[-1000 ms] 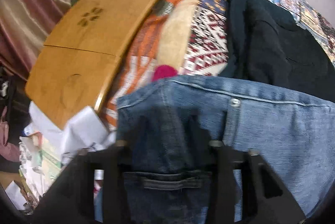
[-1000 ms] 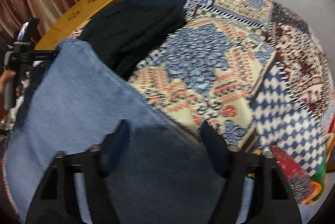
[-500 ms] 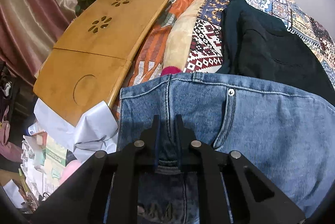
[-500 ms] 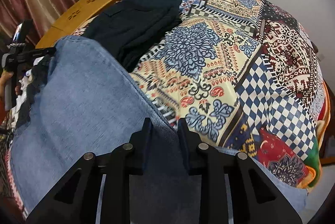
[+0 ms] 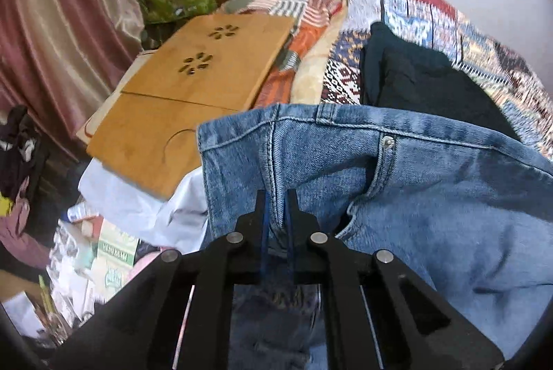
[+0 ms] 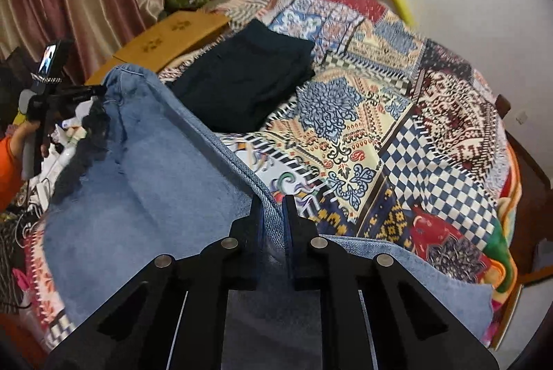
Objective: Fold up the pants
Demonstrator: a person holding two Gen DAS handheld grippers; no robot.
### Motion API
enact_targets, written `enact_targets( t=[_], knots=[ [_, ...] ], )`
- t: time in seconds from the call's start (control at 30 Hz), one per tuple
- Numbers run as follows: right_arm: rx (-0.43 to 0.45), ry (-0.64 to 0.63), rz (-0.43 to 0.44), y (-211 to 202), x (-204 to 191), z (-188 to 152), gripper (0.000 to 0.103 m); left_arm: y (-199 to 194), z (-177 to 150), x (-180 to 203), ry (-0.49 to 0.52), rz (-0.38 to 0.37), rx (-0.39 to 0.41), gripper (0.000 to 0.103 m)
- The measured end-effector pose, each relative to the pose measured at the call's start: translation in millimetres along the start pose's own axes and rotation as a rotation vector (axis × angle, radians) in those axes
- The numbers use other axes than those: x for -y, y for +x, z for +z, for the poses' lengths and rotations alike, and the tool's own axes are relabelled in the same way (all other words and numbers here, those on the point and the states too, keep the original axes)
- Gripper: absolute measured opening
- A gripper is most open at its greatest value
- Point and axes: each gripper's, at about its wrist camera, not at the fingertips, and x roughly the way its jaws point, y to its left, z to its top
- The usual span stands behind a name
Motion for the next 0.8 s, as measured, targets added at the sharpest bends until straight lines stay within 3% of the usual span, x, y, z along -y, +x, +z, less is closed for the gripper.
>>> enact_targets(
  t=[0.27, 0.53, 0.8],
  knots=[
    [0.066, -0.004, 0.004, -45.2, -39.6, -37.2, 0.009, -53.7, -47.7, -33.7, -0.081, -0.04, 0.041, 0.007],
    [0.072, 0.02, 0.014, -53.1, -74.7, -90.9, 0.009, -65.8, -110.3, -49.3, -0.118, -0.068, -0.016, 0.009],
    [0.059, 0.082, 0.02, -50.9, -84.2, -124.9, 0.011, -83.6, -144.2, -51.1, -0.044, -0.025, -0.038, 0.014]
  ],
)
